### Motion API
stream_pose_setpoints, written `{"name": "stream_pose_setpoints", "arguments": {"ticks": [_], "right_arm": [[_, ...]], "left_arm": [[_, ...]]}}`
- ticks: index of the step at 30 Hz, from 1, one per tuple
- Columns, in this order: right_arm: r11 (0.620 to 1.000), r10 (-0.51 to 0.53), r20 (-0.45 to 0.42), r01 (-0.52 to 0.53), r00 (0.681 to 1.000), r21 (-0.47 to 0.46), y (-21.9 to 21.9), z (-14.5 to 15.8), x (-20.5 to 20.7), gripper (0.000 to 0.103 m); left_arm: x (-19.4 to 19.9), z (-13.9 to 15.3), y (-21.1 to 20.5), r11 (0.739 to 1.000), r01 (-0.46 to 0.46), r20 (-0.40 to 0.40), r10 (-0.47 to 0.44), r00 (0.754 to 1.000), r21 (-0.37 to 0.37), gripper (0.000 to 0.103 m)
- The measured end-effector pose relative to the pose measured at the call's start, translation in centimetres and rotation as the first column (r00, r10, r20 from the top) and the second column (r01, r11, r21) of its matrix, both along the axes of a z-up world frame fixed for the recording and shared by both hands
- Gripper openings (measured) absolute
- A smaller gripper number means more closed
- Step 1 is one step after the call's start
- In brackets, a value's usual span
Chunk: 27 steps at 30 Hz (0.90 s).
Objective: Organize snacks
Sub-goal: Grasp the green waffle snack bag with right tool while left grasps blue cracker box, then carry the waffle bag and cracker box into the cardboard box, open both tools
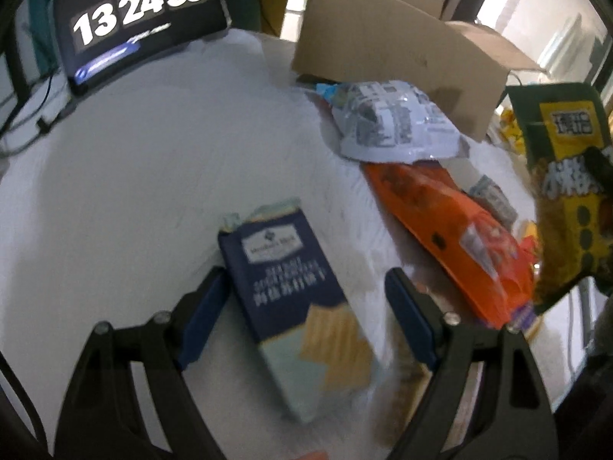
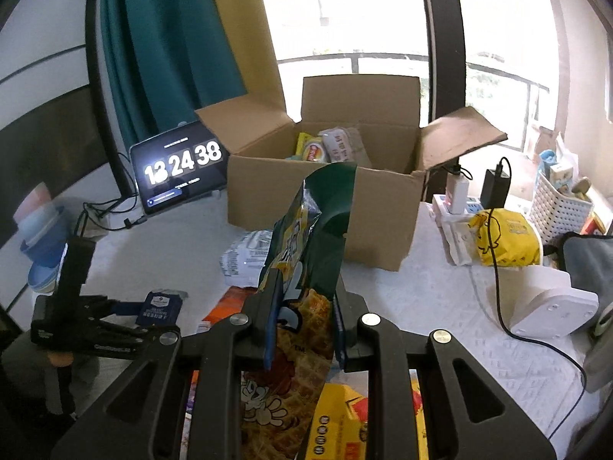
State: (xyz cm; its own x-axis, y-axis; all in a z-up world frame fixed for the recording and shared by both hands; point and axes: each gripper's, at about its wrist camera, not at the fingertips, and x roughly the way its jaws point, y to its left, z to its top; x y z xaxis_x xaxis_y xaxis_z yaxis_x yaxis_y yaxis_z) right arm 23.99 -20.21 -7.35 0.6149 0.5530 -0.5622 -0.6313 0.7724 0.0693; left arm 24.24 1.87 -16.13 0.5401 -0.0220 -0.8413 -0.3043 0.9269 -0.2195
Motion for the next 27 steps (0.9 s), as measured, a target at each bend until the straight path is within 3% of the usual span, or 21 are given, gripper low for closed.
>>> {"name": "stream_pose_setpoints", "arguments": {"ticks": [6, 8, 9, 15, 21, 27], "right_arm": [[1.000, -0.027, 0.005, 0.027, 1.000, 0.001, -0.8, 0.3, 0.6, 0.025], [0.999, -0.039, 0.010, 0.039, 0.999, 0.005, -1.1, 0.7, 0.8, 0.025], [0.999, -0.045, 0.012, 0.044, 0.999, 0.008, -1.2, 0.9, 0.9, 0.024], [0.999, -0.045, 0.031, 0.045, 0.998, 0.012, -0.9, 2.2, 0.9, 0.024], [1.000, -0.023, 0.049, 0.023, 0.999, 0.007, 0.3, 3.3, 0.3, 0.024], [1.000, -0.012, 0.067, 0.013, 0.998, -0.004, 1.2, 4.3, 0.1, 0.024]], "left_arm": [[1.2, -0.3, -0.6, 0.995, 0.081, 0.039, -0.083, 0.996, 0.061, 0.083], [1.0, -0.3, -0.7, 0.990, 0.082, 0.038, -0.087, 0.995, 0.117, 0.058], [0.7, -0.2, -0.5, 0.987, 0.082, 0.037, -0.088, 0.995, 0.140, 0.058], [-0.7, 0.9, 0.3, 0.989, 0.103, 0.077, -0.111, 0.991, 0.102, 0.056], [-1.7, 4.5, 0.7, 0.989, 0.094, 0.177, -0.114, 0.978, 0.114, 0.054], [-1.2, 8.9, 0.7, 0.980, 0.105, 0.290, -0.151, 0.945, 0.166, 0.053]]}}
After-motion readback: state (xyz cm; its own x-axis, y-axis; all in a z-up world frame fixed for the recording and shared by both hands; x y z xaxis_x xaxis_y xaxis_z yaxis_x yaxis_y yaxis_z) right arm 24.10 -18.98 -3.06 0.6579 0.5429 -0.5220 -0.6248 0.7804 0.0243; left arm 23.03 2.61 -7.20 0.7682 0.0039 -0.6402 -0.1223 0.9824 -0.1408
